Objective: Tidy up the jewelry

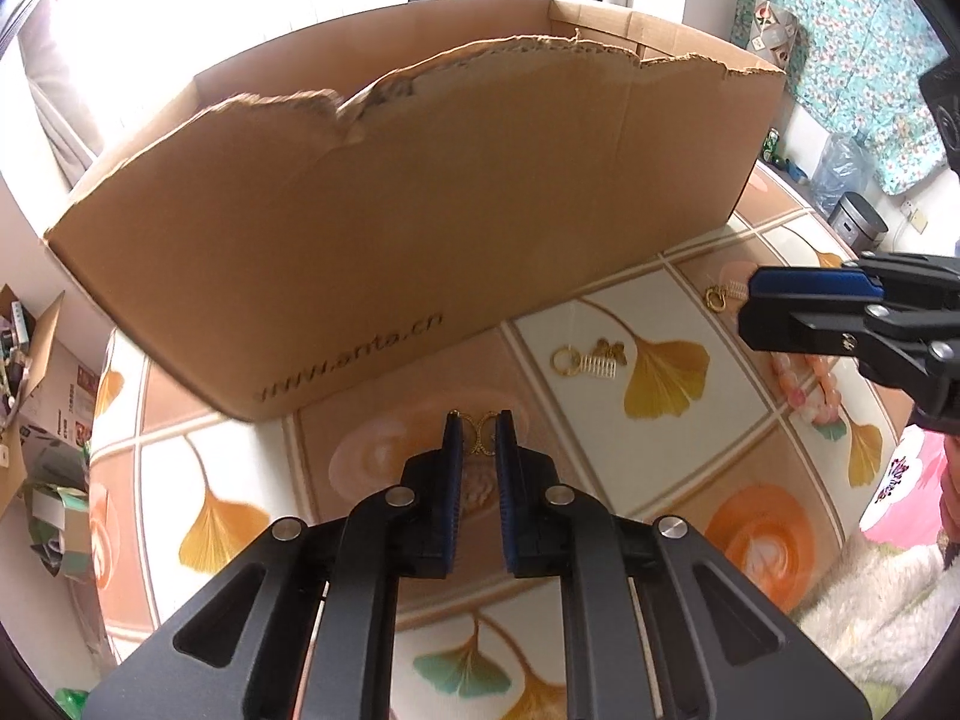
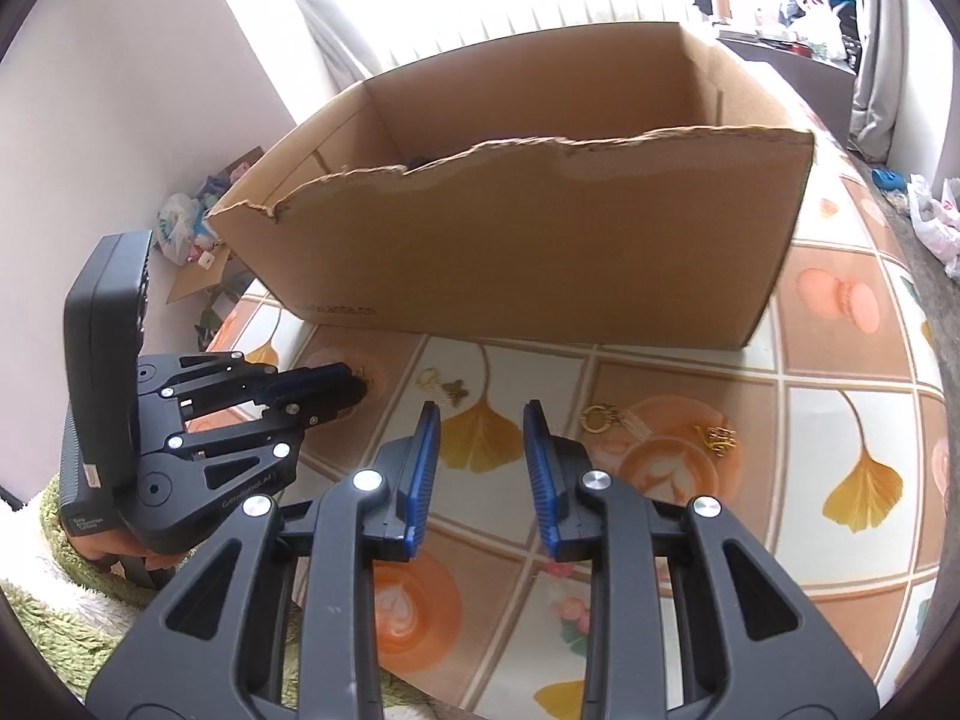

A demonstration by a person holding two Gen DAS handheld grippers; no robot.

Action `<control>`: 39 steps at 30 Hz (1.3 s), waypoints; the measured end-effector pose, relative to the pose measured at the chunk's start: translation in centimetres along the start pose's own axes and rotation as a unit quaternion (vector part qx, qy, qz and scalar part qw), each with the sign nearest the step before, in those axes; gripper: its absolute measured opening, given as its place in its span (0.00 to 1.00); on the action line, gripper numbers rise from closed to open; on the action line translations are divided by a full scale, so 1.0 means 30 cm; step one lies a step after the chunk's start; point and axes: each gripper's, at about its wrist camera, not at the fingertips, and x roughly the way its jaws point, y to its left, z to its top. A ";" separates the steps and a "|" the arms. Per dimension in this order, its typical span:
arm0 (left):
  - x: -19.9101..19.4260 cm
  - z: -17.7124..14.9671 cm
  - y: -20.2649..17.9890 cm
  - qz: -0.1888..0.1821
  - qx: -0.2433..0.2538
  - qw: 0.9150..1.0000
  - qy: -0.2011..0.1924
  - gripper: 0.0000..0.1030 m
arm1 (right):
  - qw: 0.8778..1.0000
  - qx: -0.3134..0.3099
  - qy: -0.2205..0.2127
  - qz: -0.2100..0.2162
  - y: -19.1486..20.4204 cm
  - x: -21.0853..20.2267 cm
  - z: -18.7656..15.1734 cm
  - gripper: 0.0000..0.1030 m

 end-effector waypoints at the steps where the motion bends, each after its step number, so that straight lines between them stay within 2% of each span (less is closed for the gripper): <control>1: -0.003 -0.007 0.003 0.001 -0.002 1.000 0.000 0.11 | 1.000 -0.004 0.004 0.003 0.008 0.011 0.003 0.26; 9: -0.018 -0.047 0.049 -0.003 -0.032 0.999 -0.001 0.11 | 0.997 -0.063 0.025 0.027 0.099 0.101 0.046 0.26; 16: -0.029 -0.062 0.069 -0.010 -0.040 0.999 -0.005 0.11 | 0.995 -0.086 0.042 0.031 0.129 0.173 0.079 0.26; 21: -0.037 -0.078 0.091 -0.016 -0.043 0.999 -0.008 0.11 | 0.994 -0.089 0.062 0.030 0.130 0.189 0.063 0.25; 29: -0.046 -0.093 0.112 -0.018 -0.042 0.999 -0.012 0.11 | 0.995 -0.082 0.058 0.024 0.122 0.196 0.070 0.25; 39: -0.050 -0.089 0.108 -0.016 -0.043 0.999 -0.013 0.11 | 0.991 -0.076 0.087 0.068 0.147 0.183 0.025 0.25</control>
